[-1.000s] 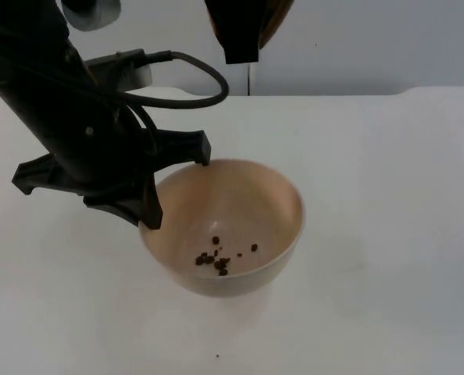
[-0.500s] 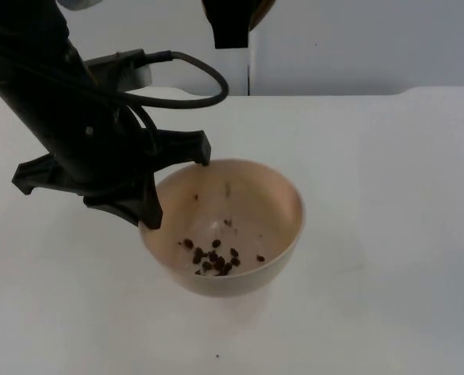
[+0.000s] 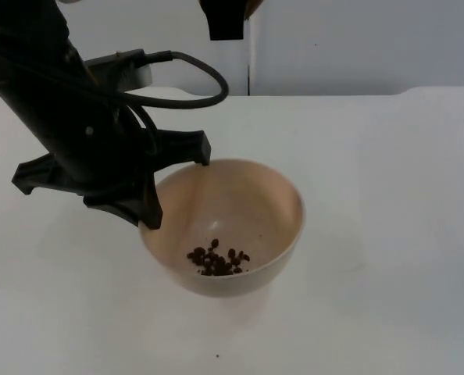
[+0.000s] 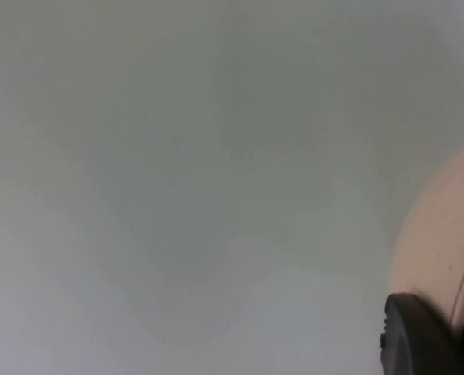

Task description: Pick up the bowl with the left hand and pour the coffee beans from the cup into the bowl with the right hand.

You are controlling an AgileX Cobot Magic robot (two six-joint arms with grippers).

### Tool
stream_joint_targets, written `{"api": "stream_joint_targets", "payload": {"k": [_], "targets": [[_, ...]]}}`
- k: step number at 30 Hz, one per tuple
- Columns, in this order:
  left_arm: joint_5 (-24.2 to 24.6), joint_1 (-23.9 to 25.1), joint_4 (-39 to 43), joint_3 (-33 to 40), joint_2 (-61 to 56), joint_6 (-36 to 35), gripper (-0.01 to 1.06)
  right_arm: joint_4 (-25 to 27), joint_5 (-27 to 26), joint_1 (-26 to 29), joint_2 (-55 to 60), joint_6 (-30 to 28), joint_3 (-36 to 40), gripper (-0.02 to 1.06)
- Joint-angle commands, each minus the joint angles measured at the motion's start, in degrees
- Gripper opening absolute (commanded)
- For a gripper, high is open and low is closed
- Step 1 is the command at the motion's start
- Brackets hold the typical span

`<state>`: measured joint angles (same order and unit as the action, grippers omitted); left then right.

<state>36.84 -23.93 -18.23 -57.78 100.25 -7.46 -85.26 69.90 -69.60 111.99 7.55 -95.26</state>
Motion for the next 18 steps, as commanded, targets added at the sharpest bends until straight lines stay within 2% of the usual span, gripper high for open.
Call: {"api": "stream_joint_targets", "payload": {"k": [1, 7, 18], "targets": [[-0.1, 0.0, -0.8, 0.1, -0.2, -0.3, 0.0, -1.6, 0.1, -0.2, -0.3, 0.8, 0.1, 0.0], [-0.1, 0.0, -0.8, 0.1, -0.2, -0.3, 0.0, -3.2, 0.1, -0.2, -0.3, 3.3, 0.1, 0.0], [-0.1, 0.0, -0.8, 0.1, -0.2, -0.3, 0.0, -3.0, 0.1, -0.2, -0.3, 3.3, 0.1, 0.0]]}}
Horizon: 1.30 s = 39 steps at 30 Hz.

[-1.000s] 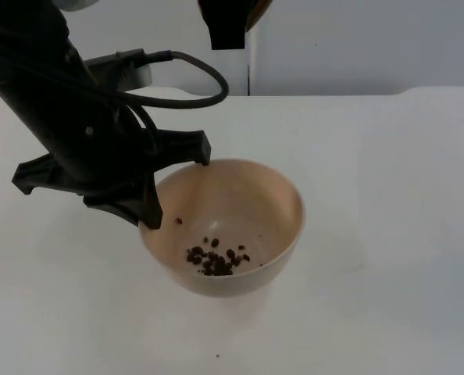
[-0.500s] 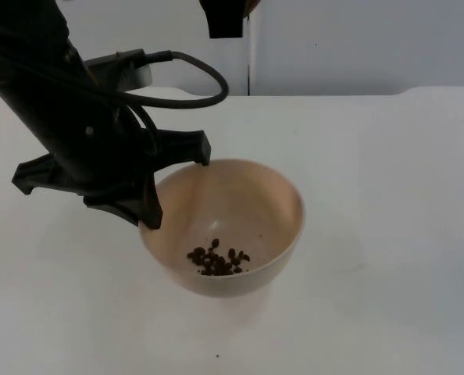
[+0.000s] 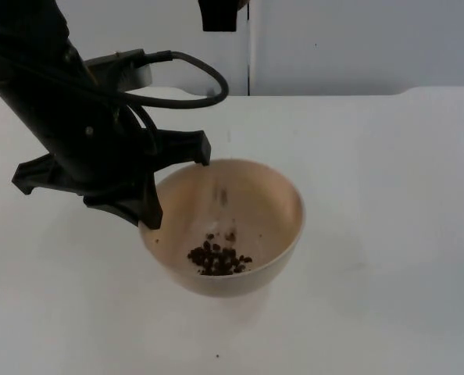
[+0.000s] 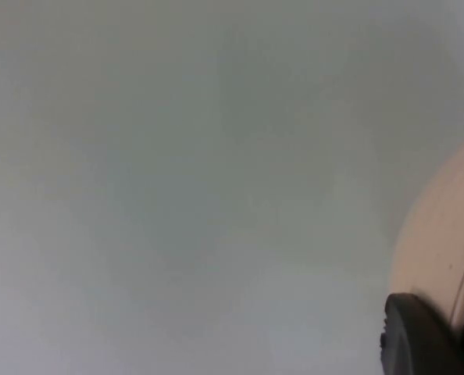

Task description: Pick up the bowl with the left hand and pour the coffee beans from the cup into the bowl with the right hand.

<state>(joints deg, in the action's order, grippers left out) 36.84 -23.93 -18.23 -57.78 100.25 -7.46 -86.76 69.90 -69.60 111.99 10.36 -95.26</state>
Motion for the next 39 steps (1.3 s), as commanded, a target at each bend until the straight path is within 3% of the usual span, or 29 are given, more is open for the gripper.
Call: {"api": "stream_joint_targets", "payload": {"k": [1, 16, 39], "targets": [[-0.1, 0.0, -0.8, 0.1, -0.2, -0.3, 0.0, -1.5, 0.1, -0.2, -0.3, 0.5, 0.1, 0.0], [-0.4, 0.0, -0.8, 0.1, -0.2, -0.3, 0.0, -1.0, 0.1, -0.2, -0.3, 0.6, 0.1, 0.0], [-0.2, 0.0, -0.8, 0.1, -0.2, -0.3, 0.0, 13.2, -0.3, -0.1, -4.4, -0.1, 0.1, 0.0]]}}
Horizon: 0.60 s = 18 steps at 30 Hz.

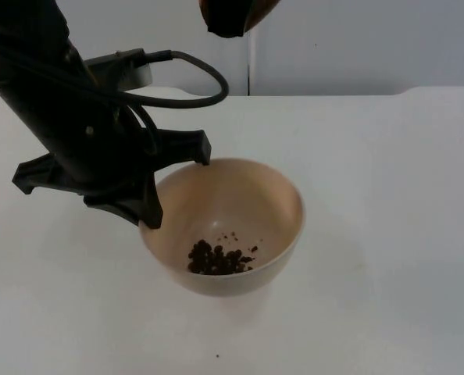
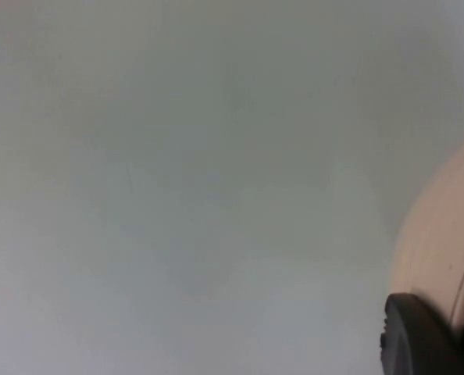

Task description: Pick up the bowl with the left hand and pour the coffee beans from the cup into the bowl with the right hand.

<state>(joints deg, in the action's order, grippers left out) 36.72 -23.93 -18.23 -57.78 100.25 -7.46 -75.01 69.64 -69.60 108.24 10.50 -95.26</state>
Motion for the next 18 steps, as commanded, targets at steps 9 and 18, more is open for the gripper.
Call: {"api": "stream_joint_targets", "payload": {"k": [9, 18], "targets": [[-0.1, 0.0, -0.6, 0.1, -0.2, -0.3, 0.0, 9.1, -0.1, 2.7, -1.1, -0.9, 0.1, 0.0], [-0.2, 0.0, -0.4, 0.1, -0.2, -0.3, 0.0, 21.7, -1.2, 9.3, -4.5, -1.2, 0.1, 0.0]]}}
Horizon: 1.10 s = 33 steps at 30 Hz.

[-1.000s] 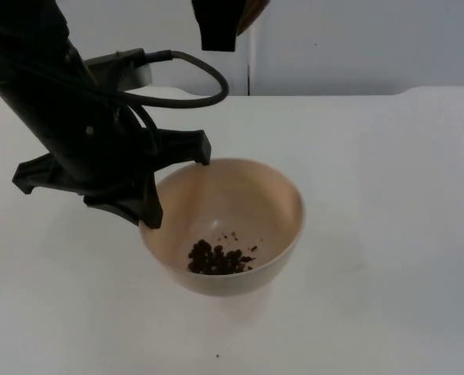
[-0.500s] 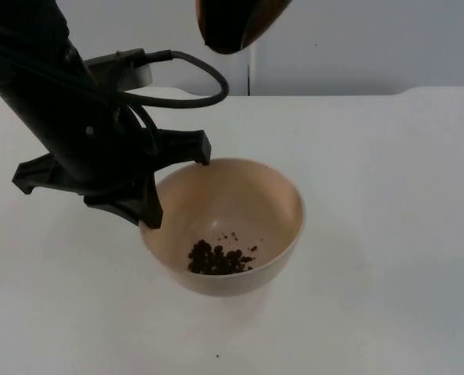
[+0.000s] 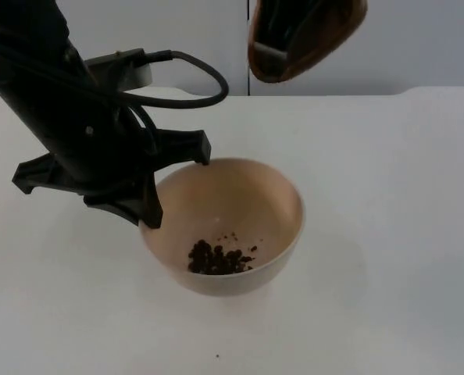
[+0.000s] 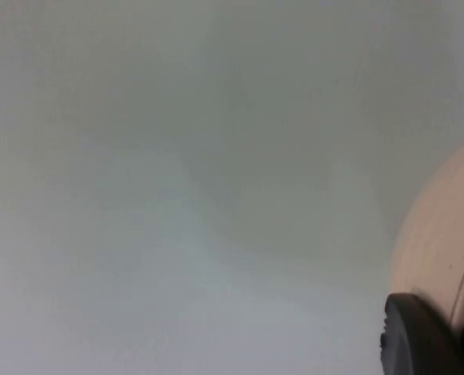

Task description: Pick up the bowl with the left hand and pour the coffee beans from the cup into the bowl with the right hand.

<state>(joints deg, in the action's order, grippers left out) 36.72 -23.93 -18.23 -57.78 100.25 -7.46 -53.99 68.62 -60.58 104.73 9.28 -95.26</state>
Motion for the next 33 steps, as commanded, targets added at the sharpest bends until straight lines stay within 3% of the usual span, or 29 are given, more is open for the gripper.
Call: {"api": "stream_joint_targets", "payload": {"k": [1, 2, 3, 4, 9, 19, 33], "targets": [[-0.2, 0.0, -0.4, 0.1, -0.2, -0.3, 0.0, 5.5, -0.8, 2.4, -1.9, -1.2, 0.1, 0.0], [-0.2, 0.0, -0.4, 0.1, -0.2, -0.3, 0.0, 7.2, -1.1, 3.1, -2.3, -1.5, 0.1, 0.0], [-0.3, 0.0, -0.4, 0.1, -0.2, -0.3, 0.0, 12.1, -1.5, 5.2, -3.1, -2.8, 0.1, 0.0], [-0.3, 0.0, -0.4, 0.1, -0.2, -0.3, 0.0, 12.1, -1.5, 5.2, -3.1, -2.8, 0.1, 0.0], [-0.6, 0.0, -0.6, 0.1, -0.2, -0.3, 0.0, 27.5, -2.2, 12.5, -3.9, -6.6, 0.1, 0.0], [-0.7, 0.0, -0.6, 0.1, -0.2, -0.3, 0.0, 42.6, -3.3, 22.0, -3.9, -10.3, 0.1, 0.0], [0.2, 0.0, 4.7, 0.1, -0.2, 3.0, 0.0, 46.1, -8.9, 32.0, -3.9, -11.7, 2.1, 0.0]]}}
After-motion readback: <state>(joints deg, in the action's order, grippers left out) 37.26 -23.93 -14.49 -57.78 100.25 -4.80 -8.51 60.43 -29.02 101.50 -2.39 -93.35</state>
